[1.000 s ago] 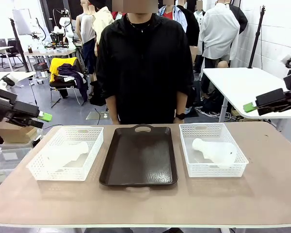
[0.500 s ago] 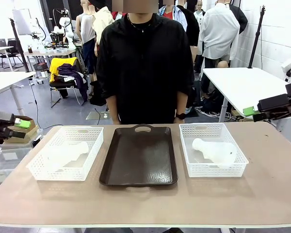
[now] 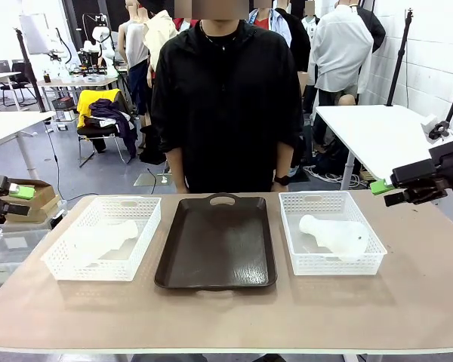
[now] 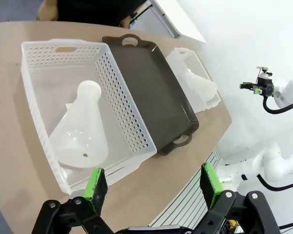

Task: Prepare the laboratory tools.
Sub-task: Pick up the Big flask that the person points to.

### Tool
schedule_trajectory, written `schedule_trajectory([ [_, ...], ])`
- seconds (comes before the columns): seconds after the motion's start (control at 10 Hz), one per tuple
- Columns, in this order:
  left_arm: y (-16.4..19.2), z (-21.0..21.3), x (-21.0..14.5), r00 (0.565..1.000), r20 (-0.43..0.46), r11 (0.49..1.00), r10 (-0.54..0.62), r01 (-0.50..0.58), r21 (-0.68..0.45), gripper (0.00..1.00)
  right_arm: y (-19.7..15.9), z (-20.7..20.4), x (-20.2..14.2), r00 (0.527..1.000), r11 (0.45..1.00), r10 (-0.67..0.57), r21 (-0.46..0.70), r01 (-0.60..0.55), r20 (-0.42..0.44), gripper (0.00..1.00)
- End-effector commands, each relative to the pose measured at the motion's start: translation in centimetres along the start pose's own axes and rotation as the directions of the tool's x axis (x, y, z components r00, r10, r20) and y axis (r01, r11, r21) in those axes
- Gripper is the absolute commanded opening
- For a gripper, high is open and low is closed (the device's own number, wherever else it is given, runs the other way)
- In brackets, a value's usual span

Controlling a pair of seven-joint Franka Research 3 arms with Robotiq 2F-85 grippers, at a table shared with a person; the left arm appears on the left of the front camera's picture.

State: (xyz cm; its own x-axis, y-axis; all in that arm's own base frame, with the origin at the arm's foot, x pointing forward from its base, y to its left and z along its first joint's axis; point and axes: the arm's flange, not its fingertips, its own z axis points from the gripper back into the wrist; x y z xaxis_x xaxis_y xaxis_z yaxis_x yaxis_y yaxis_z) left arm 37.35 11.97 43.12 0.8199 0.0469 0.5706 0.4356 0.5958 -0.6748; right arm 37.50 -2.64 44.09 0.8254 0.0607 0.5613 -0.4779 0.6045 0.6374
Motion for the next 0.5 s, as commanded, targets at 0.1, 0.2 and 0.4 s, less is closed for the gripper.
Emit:
schedule_trajectory([
  [0.1, 0.24, -0.10, 0.17, 0.999, 0.030, 1.000, -0.017, 0.018, -0.025, 1.00, 0.22, 0.17, 0.75, 1.000, 1.000, -0.008, -0.013, 0.007, -0.005, 1.00],
  [0.2, -0.03, -0.14, 0.44, 1.000, 0.021, 0.999, -0.014, 0.015, -0.031, 1.00, 0.32, 0.13, 0.64, 1.000, 1.000, -0.015, -0.015, 0.015, -0.002, 1.00],
  [0.4, -0.01, 0.23, 0.00, 1.000, 0.010, 1.000, 0.006, -0.006, 0.001, 1.00, 0.02, 0.03, 0.61, 1.000, 1.000, -0.011, -0.021, 0.011, -0.018, 1.00],
])
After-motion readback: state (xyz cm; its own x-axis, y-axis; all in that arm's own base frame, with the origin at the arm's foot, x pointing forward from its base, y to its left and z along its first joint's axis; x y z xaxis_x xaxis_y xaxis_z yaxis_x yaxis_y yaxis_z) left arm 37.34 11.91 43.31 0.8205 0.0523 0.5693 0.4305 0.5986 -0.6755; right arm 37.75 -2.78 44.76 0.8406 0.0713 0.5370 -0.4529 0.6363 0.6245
